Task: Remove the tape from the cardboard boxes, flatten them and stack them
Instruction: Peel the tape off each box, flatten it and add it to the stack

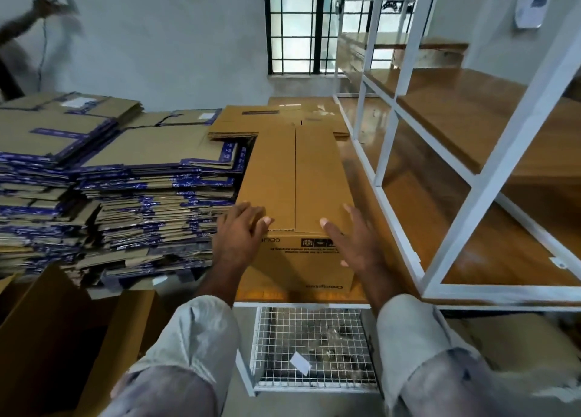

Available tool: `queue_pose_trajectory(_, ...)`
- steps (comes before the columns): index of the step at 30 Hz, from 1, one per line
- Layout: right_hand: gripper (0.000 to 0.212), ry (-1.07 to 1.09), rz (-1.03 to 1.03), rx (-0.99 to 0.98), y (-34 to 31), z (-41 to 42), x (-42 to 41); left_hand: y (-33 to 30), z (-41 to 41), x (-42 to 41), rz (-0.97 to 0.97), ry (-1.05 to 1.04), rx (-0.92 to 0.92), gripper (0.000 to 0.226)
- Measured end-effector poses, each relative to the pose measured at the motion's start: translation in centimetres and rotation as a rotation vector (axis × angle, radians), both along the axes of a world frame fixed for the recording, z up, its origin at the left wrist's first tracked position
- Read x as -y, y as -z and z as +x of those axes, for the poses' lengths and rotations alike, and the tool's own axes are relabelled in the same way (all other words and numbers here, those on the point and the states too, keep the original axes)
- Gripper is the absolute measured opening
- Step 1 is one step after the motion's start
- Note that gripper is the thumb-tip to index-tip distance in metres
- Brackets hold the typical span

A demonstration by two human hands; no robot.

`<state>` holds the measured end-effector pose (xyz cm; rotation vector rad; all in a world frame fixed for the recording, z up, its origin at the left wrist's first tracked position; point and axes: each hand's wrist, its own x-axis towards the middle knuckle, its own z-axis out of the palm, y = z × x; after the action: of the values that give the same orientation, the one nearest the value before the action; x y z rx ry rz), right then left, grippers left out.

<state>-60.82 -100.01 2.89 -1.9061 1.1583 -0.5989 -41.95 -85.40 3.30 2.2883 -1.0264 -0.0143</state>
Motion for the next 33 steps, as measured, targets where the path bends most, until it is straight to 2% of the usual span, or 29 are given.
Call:
queue_pose_trajectory(4, 0.106, 0.019, -0.019, -0.007, 0.3, 0.4, 0.2, 0.4, 0.9, -0.2, 0.048, 0.032, 0.082, 0.051)
queue_pose_trajectory(8, 0.092, 0.076, -0.007, 0.033, -1.1, 0.5, -1.4, -0.3, 0.4, -0.8, 0.115, 0.071, 0.153, 0.054)
queue_pose_trajectory(10, 0.096, 0.170, 0.030, 0.079, -1.2, 0.5, -1.7, -0.6, -0.4, -1.1, 0.168, 0.140, 0.190, 0.065)
queue_pose_trajectory(12, 0.101, 0.269, 0.101, 0.103, -1.6, 0.6, -2.3, -0.7, -1.2, -1.5, 0.239, 0.246, 0.173, 0.086)
queue_pose_trajectory(15, 0.087, 0.278, 0.094, 0.104, -2.7, 0.7, -3.9, -0.7, -1.2, -1.7, 0.280, 0.270, 0.166, 0.091)
queue_pose_trajectory(19, 0.079, 0.240, -0.071, 0.125, -4.9, 1.5, -6.5, -0.5, 0.5, -2.4, 0.078, 0.217, 0.050, 0.088)
queue_pose_trajectory(21, 0.077, 0.249, -0.231, 0.117, -6.0, 2.7, -7.8, 0.4, 1.8, -3.0, -0.032, 0.234, -0.034, 0.090)
queue_pose_trajectory(25, 0.076, 0.283, -0.578, -0.033, -7.9, 6.0, -10.7, 1.6, 1.8, -4.3, -0.221, 0.235, -0.229, 0.098)
queue_pose_trajectory(29, 0.074, 0.252, -0.781, -0.197, -7.2, 8.9, -12.5, 3.0, 2.2, -5.5, -0.299, 0.260, -0.423, 0.101)
queue_pose_trajectory(33, 0.074, 0.218, -0.904, -0.304, -5.6, 11.2, -13.7, 4.3, 3.5, -6.8, -0.427, 0.205, -0.597, 0.119)
